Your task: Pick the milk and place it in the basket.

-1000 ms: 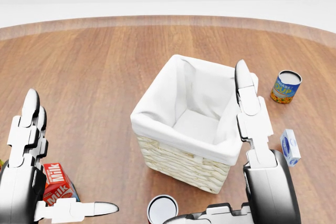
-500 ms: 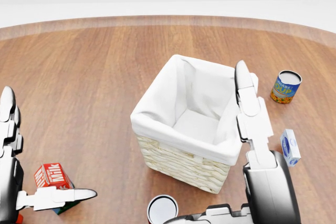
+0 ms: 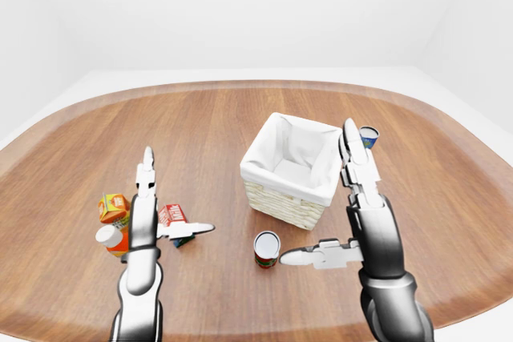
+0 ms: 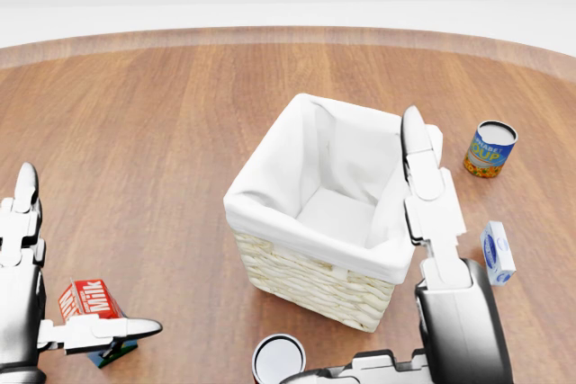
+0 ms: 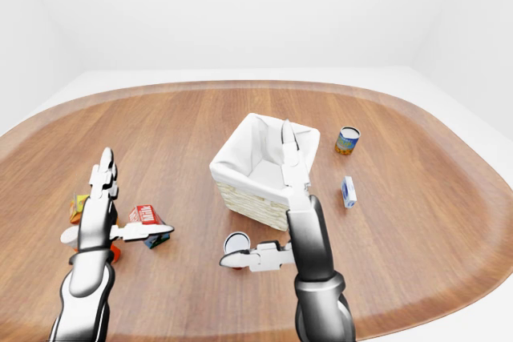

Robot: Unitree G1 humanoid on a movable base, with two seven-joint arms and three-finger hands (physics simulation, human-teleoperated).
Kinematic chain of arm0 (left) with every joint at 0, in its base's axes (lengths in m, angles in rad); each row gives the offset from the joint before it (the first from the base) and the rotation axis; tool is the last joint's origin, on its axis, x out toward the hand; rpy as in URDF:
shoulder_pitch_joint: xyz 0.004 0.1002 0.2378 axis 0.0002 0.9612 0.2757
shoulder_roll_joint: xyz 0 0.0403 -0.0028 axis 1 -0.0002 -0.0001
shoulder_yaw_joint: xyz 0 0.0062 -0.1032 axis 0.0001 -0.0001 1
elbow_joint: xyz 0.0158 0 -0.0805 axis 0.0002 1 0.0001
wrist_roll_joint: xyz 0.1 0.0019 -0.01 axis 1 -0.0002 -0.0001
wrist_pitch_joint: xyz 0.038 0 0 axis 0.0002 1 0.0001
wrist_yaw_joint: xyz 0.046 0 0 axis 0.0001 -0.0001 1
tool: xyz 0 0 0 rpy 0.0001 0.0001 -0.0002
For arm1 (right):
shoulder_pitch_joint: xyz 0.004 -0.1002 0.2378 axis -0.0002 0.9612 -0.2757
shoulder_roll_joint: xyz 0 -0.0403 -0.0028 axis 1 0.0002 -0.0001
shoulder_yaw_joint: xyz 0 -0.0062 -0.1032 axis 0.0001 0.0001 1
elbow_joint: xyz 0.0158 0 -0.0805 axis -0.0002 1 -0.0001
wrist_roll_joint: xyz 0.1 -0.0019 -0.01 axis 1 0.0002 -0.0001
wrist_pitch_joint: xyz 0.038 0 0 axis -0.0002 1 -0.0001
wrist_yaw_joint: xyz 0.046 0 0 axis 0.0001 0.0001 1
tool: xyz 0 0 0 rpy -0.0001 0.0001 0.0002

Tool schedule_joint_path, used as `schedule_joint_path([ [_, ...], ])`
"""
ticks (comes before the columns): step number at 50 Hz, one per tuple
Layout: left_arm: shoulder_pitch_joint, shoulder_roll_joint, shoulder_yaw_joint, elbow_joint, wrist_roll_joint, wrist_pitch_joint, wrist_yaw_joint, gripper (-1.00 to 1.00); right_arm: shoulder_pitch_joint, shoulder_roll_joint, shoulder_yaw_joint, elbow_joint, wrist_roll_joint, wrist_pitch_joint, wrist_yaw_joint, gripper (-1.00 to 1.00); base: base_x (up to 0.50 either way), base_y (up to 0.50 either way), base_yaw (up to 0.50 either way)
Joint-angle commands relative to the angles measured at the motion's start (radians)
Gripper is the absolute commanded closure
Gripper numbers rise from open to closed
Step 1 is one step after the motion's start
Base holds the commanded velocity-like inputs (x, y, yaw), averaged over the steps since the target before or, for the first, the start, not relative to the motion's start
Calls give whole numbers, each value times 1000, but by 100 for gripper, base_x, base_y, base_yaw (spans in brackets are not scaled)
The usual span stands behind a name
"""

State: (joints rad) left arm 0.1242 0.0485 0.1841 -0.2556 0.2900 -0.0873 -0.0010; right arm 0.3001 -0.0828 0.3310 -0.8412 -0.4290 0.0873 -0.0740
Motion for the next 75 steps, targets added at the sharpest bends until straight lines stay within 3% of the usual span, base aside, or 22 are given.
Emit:
schedule_joint_path([
  [1, -45, 24, 4, 117, 8, 0, 25, -100, 1, 0, 0, 4, 1, 0, -2, -100, 0, 0, 0],
  [17, -91, 55, 19, 226, 1, 0, 59, -100, 3, -5, 10, -7, 17, 0, -2, -100, 0, 0, 0],
  [47, -101, 71, 46, 228, -16, 0, 49, -100, 1, -7, 20, -23, 10, 0, -3, -100, 0, 0, 0],
  [75, -163, 110, 40, 420, -22, 0, 115, -100, 12, -15, 31, -21, 9, 0, -14, -100, 0, 0, 0],
])
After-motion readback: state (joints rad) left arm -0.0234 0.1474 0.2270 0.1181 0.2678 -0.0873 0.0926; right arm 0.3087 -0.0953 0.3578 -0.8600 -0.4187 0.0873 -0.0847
